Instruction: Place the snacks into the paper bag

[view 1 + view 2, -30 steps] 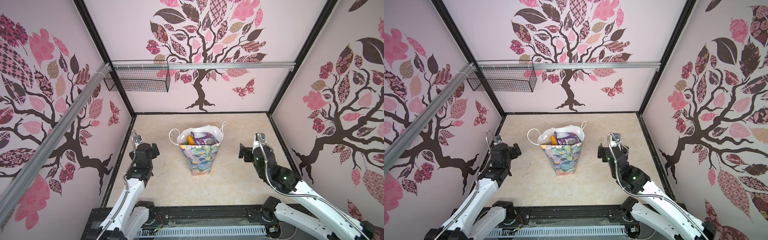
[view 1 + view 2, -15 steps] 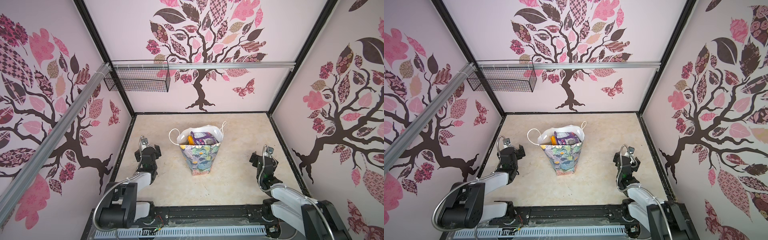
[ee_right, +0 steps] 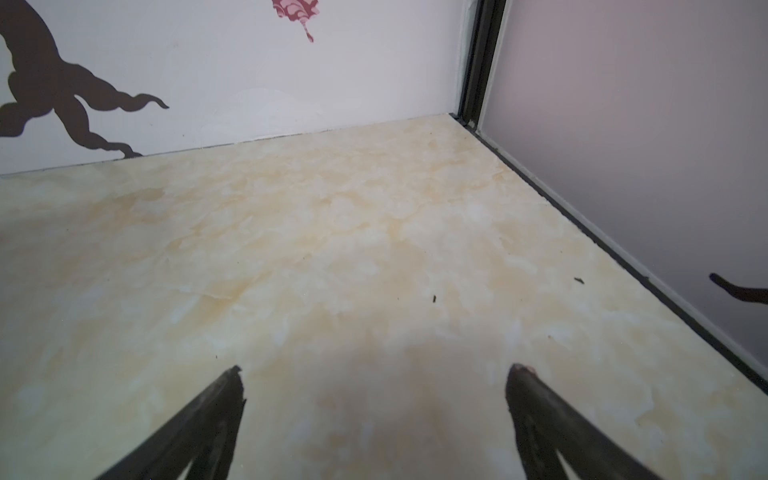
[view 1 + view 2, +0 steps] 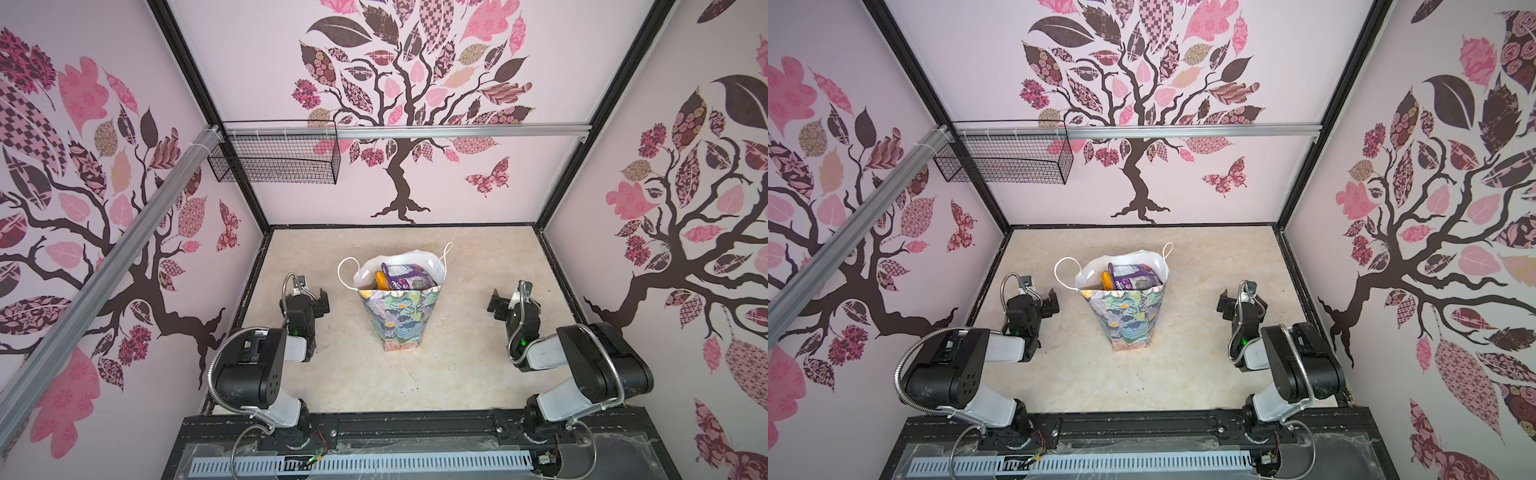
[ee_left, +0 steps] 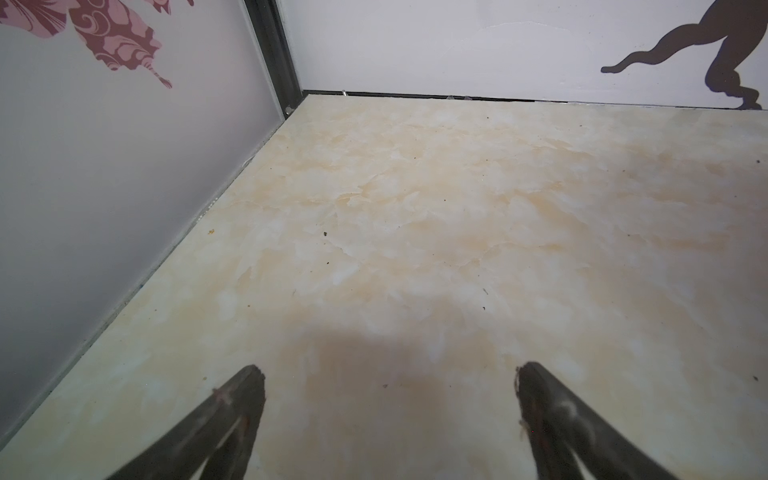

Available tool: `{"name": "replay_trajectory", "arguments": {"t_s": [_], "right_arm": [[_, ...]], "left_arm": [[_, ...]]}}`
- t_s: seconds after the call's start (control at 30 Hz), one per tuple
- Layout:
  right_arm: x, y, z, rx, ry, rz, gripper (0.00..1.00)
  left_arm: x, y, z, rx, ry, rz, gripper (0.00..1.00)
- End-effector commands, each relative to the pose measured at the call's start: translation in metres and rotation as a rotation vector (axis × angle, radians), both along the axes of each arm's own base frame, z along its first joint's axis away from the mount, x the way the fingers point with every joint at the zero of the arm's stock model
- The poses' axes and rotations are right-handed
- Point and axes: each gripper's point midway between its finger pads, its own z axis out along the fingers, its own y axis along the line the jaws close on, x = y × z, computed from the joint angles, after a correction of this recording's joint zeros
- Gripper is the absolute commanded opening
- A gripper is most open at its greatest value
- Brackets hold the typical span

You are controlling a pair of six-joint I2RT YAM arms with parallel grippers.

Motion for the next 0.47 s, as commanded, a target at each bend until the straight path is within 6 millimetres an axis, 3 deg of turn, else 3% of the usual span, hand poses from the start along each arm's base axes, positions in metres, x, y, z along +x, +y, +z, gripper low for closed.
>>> {"name": "replay_trajectory", "arguments": {"t_s": [0.0,0.43], "right_arm": [[0.0079,-0.0030,0.0183,-0.005,-0.083,-0.017,1.00],[0.0093,-0.0031,0.0163,-0.004,-0.061,-0.018,1.00]], "left_arm": [[0.0111,-0.0020,0.0193,-0.006,-0.070,-0.017,0.98],[0.0107,-0.0021,0.0196,-0.006,-0.071,-0.018,0.98]]}}
